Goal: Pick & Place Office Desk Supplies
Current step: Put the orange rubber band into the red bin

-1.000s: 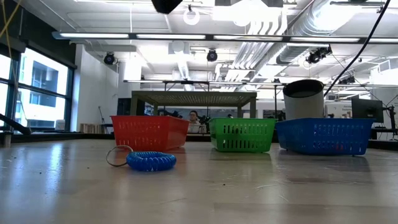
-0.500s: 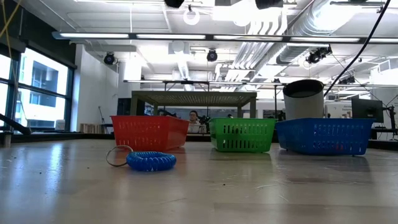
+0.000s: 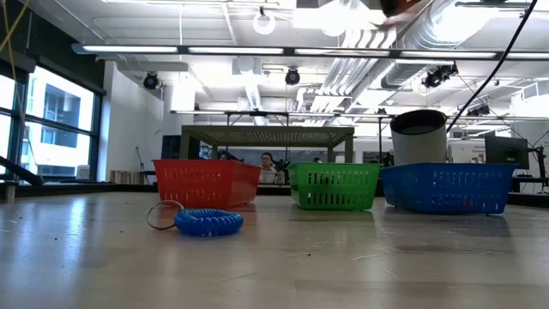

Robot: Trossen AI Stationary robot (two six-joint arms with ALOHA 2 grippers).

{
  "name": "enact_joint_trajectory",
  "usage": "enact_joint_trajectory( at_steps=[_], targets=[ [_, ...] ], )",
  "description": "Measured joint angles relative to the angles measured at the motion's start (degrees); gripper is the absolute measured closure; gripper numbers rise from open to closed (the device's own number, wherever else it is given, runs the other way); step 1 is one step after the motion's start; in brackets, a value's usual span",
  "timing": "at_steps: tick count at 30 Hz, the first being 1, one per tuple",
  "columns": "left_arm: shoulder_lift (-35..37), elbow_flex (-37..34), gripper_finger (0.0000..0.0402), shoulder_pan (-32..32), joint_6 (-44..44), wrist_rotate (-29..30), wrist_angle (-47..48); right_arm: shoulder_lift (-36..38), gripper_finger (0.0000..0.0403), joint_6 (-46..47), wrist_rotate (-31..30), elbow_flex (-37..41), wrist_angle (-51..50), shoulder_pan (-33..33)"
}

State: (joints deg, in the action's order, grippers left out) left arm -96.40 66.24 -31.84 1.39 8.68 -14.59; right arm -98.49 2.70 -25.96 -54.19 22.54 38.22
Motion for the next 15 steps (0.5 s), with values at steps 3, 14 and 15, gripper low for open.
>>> enact_joint_trajectory(
  at_steps=[3, 14, 15],
  targets=[
    [0.0, 0.0, 0.0170, -2.9, 7.5, 7.9, 0.1, 0.1, 0.0400, -0.7, -9.7, 0.0, 0.9, 1.3],
    [-5.9, 0.0, 0.0170, -9.2, 21.6, 39.7, -5.3, 0.1, 0.0400, -12.0, -38.7, 0.0, 15.2, 7.0],
    [-7.3, 0.0, 0.0170, -9.1, 24.8, 41.3, -7.3, 0.1, 0.0400, -12.9, -39.3, 0.0, 16.7, 7.3]
  ],
)
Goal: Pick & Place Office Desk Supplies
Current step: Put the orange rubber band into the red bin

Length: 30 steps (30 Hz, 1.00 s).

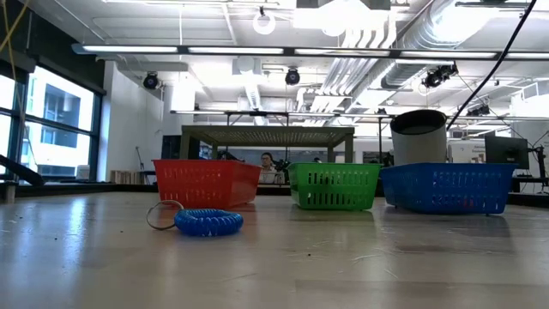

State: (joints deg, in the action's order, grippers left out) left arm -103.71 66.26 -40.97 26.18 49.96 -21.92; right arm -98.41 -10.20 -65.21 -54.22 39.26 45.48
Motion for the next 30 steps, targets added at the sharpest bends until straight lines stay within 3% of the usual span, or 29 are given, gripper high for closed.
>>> enact_joint_trajectory(
  at_steps=[6, 10, 23, 30],
  targets=[
    [-8.2, 0.0, 0.0170, -0.2, 25.3, 10.0, -20.6, 0.0, 0.0400, -0.5, -0.3, 0.0, 2.2, 0.0],
    [-11.3, 0.0, 0.0170, -0.2, 37.3, 14.8, -32.3, 0.0, 0.0400, -0.1, 0.4, 0.0, 2.3, 0.0],
    [-11.9, 0.0, 0.0170, 0.5, 46.1, 10.9, -33.3, 0.0, 0.0400, 3.8, 2.4, 0.0, 3.4, -0.1],
    [-11.9, 0.0, 0.0170, 1.3, 52.1, 11.0, -36.1, 0.0, 0.0400, 4.7, 2.6, 0.0, 9.3, -1.1]
  ],
)
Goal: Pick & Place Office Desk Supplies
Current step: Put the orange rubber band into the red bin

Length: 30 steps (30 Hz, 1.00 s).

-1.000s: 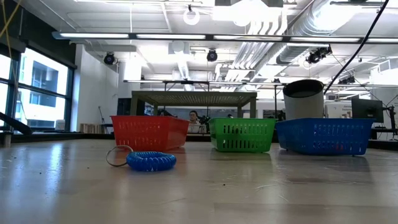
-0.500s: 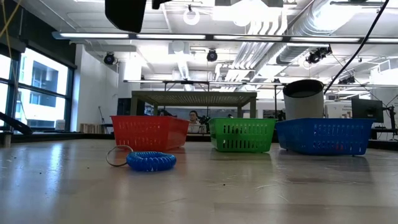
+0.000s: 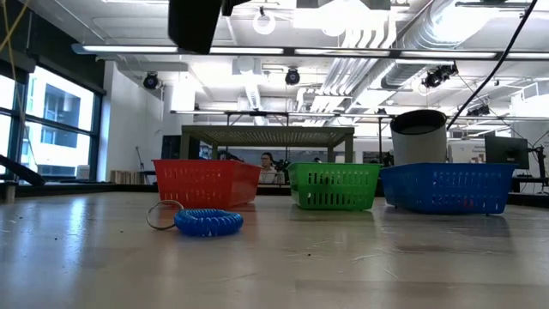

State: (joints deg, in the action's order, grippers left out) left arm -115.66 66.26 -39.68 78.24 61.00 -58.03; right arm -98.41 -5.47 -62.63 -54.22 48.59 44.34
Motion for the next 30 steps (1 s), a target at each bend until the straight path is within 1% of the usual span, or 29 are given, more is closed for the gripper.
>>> enact_joint_trajectory(
  at_steps=[3, 7, 13, 17, 22, 30],
  targets=[
    [0.0, 0.0, 0.0170, 0.6, 0.8, 0.0, -2.9, 0.0, 0.0400, 1.2, 0.1, 0.0, 1.7, -0.7],
    [0.0, 0.0, 0.0170, 1.2, 3.2, 0.6, -7.4, 0.0, 0.0400, 3.5, 1.2, 0.0, 1.5, -1.5],
    [0.0, 0.0, 0.0170, 2.1, 7.7, 0.5, -9.4, -0.1, 0.0400, 6.7, 0.4, 0.0, 0.1, -2.3],
    [0.0, 0.0, 0.0170, 2.1, 7.9, 0.6, -9.6, -0.1, 0.0400, 6.8, -2.5, 0.0, -1.7, -2.5],
    [0.0, 0.0, 0.0170, 0.9, 8.1, 0.6, -12.5, -0.1, 0.0400, 5.6, -5.1, 0.0, -1.8, -2.2],
    [0.0, 0.0, 0.0170, 1.0, 9.8, 0.6, -14.7, -0.1, 0.0400, 5.9, -4.4, 0.0, -1.7, -2.0]
  ],
)
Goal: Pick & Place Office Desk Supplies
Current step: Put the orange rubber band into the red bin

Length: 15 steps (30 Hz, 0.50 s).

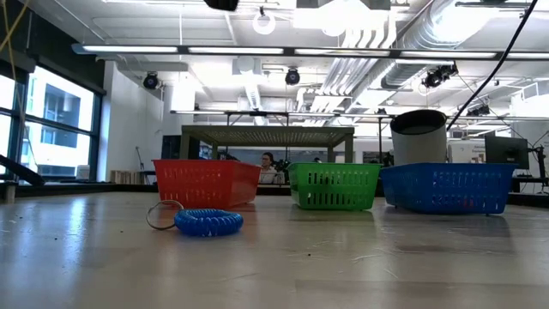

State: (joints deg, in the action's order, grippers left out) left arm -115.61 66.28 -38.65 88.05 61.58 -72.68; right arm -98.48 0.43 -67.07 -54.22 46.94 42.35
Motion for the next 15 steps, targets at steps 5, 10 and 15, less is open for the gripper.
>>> enact_joint_trajectory(
  at_steps=[5, 10, 15],
  targets=[
    [0.0, 0.0, 0.0170, 0.4, 0.0, 0.1, 0.1, 0.0, 0.0400, 0.0, 0.1, 0.0, 0.0, 0.0],
    [0.0, 0.0, 0.0170, 1.3, -0.4, 0.5, 0.2, 0.0, 0.0400, -0.1, 0.0, 0.0, 0.3, -0.3],
    [0.0, 0.0, 0.0170, 1.6, -1.0, 1.2, 0.5, 0.0, 0.0400, -1.6, -0.4, 0.0, 2.7, -0.8]
  ],
)
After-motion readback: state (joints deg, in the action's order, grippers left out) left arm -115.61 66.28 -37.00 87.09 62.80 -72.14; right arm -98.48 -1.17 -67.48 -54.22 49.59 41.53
